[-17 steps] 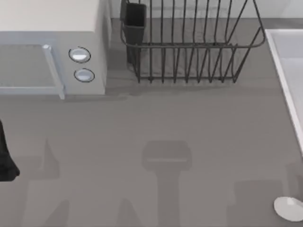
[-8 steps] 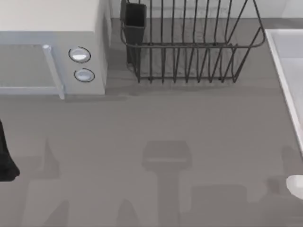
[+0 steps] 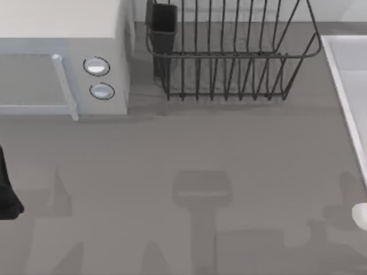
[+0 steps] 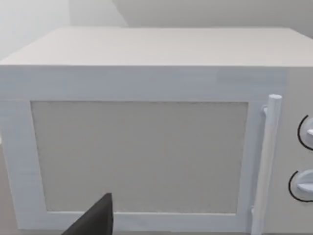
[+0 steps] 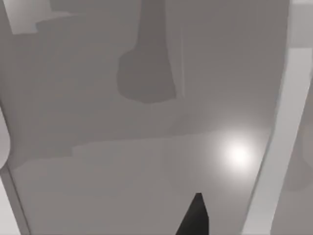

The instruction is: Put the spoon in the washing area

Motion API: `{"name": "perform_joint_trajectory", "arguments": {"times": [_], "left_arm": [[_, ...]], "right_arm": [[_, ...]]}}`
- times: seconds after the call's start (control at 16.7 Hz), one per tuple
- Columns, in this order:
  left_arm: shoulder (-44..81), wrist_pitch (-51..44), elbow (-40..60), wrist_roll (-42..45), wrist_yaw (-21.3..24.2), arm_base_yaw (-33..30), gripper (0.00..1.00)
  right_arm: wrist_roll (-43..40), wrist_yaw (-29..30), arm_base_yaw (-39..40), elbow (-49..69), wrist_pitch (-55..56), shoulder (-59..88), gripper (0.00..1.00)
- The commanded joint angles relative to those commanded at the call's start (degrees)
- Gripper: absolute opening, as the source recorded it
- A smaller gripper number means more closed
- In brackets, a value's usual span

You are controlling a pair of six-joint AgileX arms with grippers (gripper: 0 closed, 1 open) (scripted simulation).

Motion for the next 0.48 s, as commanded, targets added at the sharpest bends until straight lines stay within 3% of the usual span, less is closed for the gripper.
{"name": "perform_joint_trajectory", "arguments": {"times": [0.24,0.48], "left_arm": [[0.00,0.00,0.00,0.00,0.00,0.00,1.00],[0.00,0.00,0.00,0.00,0.00,0.00,1.00]], "right_arm": [[-1.14,0.04,-0.24,6.02,-2.49,5.50,0.00],[-3.18,0.09,-0.71,21.71,-7.92,18.85,0.00]]}}
